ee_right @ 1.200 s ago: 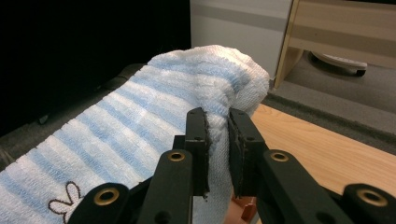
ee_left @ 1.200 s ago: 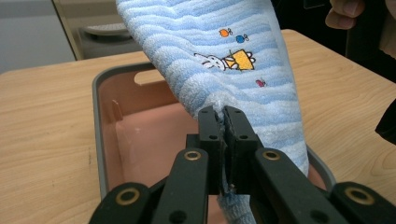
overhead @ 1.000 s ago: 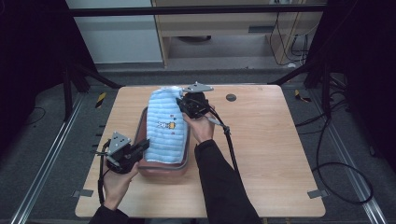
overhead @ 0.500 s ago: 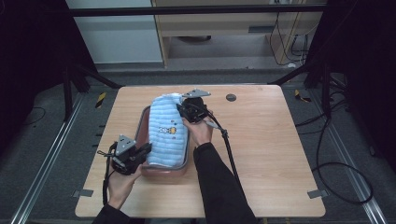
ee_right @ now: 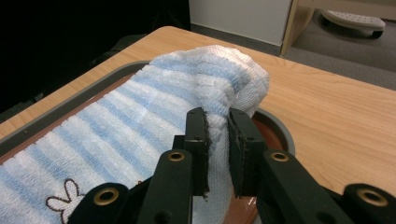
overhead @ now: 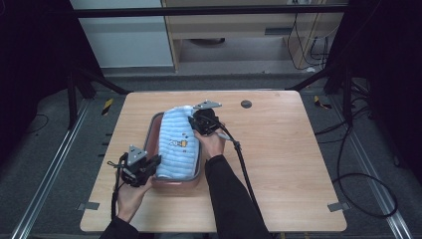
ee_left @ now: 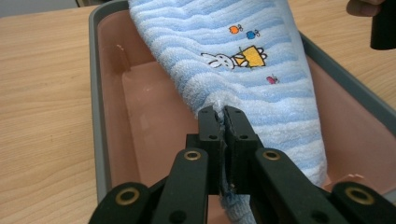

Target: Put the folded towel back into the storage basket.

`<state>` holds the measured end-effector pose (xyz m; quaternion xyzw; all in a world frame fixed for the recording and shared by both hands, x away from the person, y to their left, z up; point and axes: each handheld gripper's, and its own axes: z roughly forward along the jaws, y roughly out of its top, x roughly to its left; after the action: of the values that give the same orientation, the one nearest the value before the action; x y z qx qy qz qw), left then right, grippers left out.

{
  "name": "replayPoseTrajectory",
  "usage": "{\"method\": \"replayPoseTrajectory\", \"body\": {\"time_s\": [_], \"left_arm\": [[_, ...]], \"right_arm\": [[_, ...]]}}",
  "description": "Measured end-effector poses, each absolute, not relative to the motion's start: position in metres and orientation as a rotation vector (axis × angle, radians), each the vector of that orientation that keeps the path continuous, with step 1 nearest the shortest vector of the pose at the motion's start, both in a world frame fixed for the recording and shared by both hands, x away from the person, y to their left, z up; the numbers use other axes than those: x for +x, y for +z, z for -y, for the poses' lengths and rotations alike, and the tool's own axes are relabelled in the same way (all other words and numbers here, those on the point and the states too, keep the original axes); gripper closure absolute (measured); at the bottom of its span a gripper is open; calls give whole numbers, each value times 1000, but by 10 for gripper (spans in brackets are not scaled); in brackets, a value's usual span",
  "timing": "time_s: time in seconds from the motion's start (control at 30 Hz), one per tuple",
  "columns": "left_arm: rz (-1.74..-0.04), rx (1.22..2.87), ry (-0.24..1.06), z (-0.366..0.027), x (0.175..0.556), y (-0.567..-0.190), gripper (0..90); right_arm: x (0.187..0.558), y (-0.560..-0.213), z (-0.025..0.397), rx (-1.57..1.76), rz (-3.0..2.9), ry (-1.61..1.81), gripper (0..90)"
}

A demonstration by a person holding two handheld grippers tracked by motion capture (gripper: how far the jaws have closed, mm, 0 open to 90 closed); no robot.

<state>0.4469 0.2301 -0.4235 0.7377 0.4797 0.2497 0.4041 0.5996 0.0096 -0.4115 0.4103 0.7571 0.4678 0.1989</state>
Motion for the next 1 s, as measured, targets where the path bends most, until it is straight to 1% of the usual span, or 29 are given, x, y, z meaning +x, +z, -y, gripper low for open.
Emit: {"method": "replayPoseTrajectory", "body": {"time_s": [0.3,0.4,0.47,0.57,0.63,0.8,0.93,0.97,1.0], "left_arm": [[-1235,1886,633,-230,449,-430,859],[-1255,1895,630,-230,451,-433,851],[-1267,1899,630,-231,452,-434,832],[-1280,1892,629,-233,453,-434,758],[-1288,1879,629,-235,452,-433,745],[-1282,1844,647,-237,450,-426,687],[-1244,1830,660,-238,447,-420,619],[-1244,1830,660,-238,447,-420,600],[-1235,1828,658,-238,446,-419,600]], "right_arm": [[601,-421,-12,1161,-2138,1275,787],[602,-425,-14,1167,-2153,1260,767],[603,-427,-15,1166,-2176,1242,745],[603,-430,-16,1153,-2193,1214,695],[602,-429,-15,1154,-2178,1219,652],[598,-419,-7,1143,-2141,1244,586],[592,-410,4,1126,-2093,1268,509],[592,-410,4,1126,-2093,1268,509],[590,-408,8,1120,-2082,1274,481]]}}
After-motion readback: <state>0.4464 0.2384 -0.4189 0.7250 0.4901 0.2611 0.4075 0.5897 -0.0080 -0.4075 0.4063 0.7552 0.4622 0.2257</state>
